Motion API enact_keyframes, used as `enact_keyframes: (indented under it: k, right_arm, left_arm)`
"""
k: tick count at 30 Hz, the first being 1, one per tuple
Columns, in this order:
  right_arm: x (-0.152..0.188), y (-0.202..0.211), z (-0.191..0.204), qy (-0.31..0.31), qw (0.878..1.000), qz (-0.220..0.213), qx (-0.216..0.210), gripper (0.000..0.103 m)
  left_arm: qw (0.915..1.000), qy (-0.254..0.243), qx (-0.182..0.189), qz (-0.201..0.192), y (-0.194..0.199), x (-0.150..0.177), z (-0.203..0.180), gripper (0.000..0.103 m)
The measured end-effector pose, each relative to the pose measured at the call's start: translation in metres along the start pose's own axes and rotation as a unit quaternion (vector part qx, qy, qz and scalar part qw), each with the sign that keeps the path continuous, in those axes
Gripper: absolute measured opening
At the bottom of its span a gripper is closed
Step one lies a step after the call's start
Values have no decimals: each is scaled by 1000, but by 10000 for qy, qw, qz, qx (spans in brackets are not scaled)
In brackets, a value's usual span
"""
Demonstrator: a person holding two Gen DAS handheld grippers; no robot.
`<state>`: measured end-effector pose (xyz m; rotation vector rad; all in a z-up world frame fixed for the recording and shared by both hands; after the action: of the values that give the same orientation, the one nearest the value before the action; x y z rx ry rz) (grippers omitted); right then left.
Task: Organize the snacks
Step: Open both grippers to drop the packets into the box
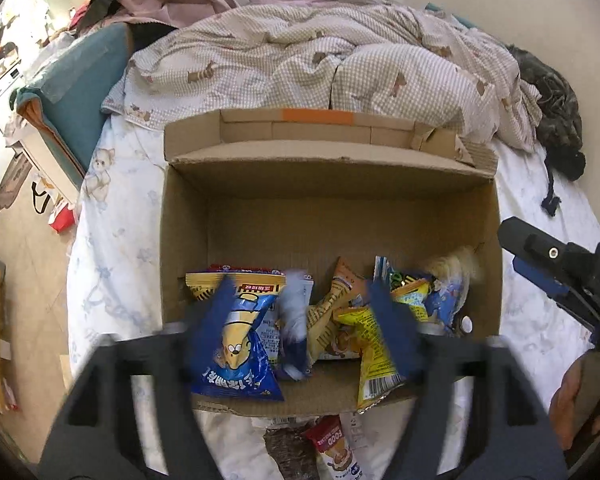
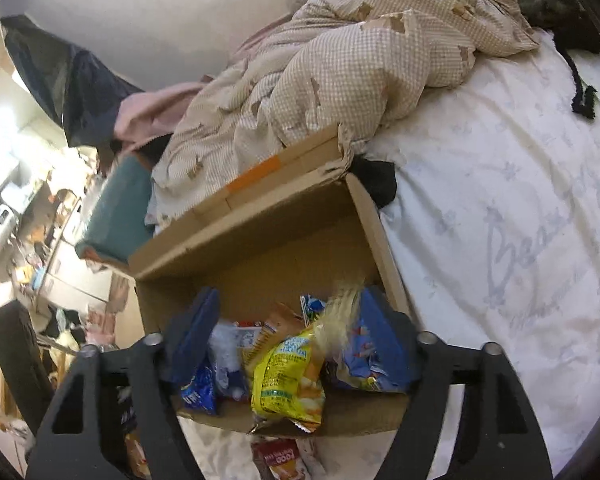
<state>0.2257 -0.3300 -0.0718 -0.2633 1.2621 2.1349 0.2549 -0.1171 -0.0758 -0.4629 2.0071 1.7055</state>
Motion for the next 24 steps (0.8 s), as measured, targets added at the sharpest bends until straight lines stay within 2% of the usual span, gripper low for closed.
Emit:
enact_keyframes:
  k: [1, 2, 11, 15, 18, 24]
  right_arm:
    - [0, 0, -1, -15, 10000, 17, 2, 78]
    - [0, -1, -1, -25, 10000, 41, 14, 78]
    - [2, 0, 1, 12, 10000, 87, 5, 78]
    - [6, 5, 1, -13, 10000, 94, -28, 78]
    - [10, 12, 3, -13, 10000, 78, -58, 78]
    - [22, 28, 7, 55, 9999, 65, -80, 78]
  left_arm:
    - [10000, 18, 19, -61, 3, 0, 0, 84]
    - [9999, 28, 49, -112, 5, -1, 1, 85]
    - [9998, -25, 41, -202, 20, 0, 5, 85]
    - [9993, -39, 95, -357, 34, 1, 10, 85]
    - [9977, 182, 192, -630, 50, 1, 20, 84]
    - [9965, 262, 50, -798, 72, 6, 33, 85]
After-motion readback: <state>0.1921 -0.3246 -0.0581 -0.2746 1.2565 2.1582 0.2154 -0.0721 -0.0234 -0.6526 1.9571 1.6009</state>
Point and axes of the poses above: each gripper's, at about its wrist camera, not at the fingertips, and y roughly against the way its jaws point, z to its left, x to its underside, the point moved 4 cm from there along -y, roughly the way its jaws point, and after that the axes turned 4 degrees about x, right-handed, at the moved point
